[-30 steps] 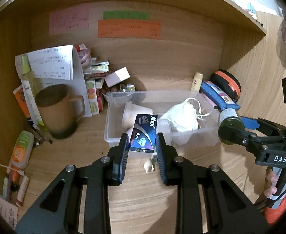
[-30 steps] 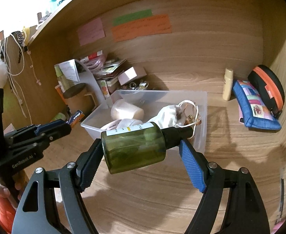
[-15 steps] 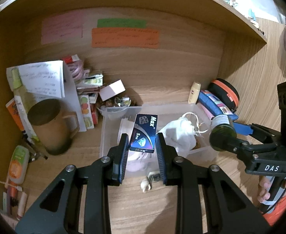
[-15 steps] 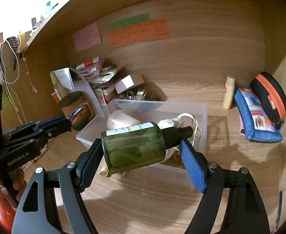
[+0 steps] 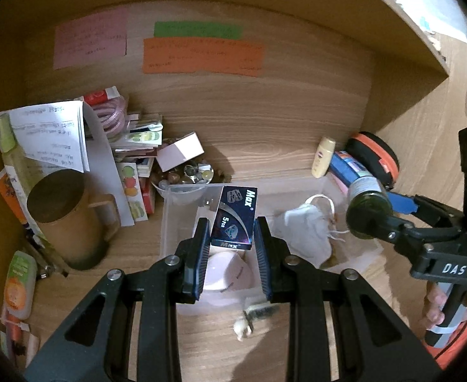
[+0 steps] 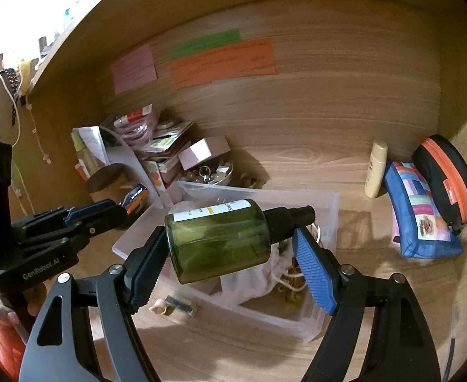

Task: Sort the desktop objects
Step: 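Carry the Max box and green bottle over the clear plastic box, then lower the Max box and green bottle into the box and open both grippers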

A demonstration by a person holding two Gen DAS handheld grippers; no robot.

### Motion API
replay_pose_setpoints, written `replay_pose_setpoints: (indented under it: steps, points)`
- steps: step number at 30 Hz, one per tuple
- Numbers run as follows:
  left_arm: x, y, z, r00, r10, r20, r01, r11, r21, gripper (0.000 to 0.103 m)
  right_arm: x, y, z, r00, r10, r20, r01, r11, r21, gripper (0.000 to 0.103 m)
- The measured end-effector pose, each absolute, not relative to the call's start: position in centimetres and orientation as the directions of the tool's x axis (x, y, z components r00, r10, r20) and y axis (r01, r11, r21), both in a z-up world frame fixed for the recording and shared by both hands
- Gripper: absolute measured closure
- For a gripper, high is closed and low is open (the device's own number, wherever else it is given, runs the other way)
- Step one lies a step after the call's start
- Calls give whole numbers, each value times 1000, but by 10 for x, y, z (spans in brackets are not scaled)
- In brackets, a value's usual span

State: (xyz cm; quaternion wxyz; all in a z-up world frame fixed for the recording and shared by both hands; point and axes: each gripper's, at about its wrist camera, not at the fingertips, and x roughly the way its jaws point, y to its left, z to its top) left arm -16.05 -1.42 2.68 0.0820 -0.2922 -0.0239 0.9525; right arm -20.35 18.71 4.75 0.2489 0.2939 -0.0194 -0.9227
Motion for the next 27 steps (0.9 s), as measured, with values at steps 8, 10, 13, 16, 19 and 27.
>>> replay_pose_setpoints:
  steps: [8, 10, 13, 16, 19, 27]
  points:
    - [-178, -18, 17, -803, 166, -573, -135, -986, -96, 76, -223, 179, 46, -701, -461, -544, 446, -879, 171, 27]
    - [-182, -18, 14, -797, 168, -579, -136, -986, -100, 76, -227, 175, 44, -697, -460, -550, 449, -878, 166, 27]
    - [-187, -19, 10, -792, 166, -588, -134, -986, -99, 76, -232, 169, 41, -693, -455, -560, 455, -878, 150, 27]
    - [-190, -20, 6, -787, 166, -594, -131, -986, -102, 76, -239, 162, 37, -686, -448, -574, 458, -878, 138, 27]
    - [-194, -21, 3, -781, 166, -602, -127, -986, -107, 76, -247, 156, 32, -683, -435, -587, 448, -884, 133, 27]
    - [-208, -19, -10, -760, 175, -627, -129, -985, -118, 76, -265, 137, 12, -652, -411, -638, 446, -887, 116, 27]
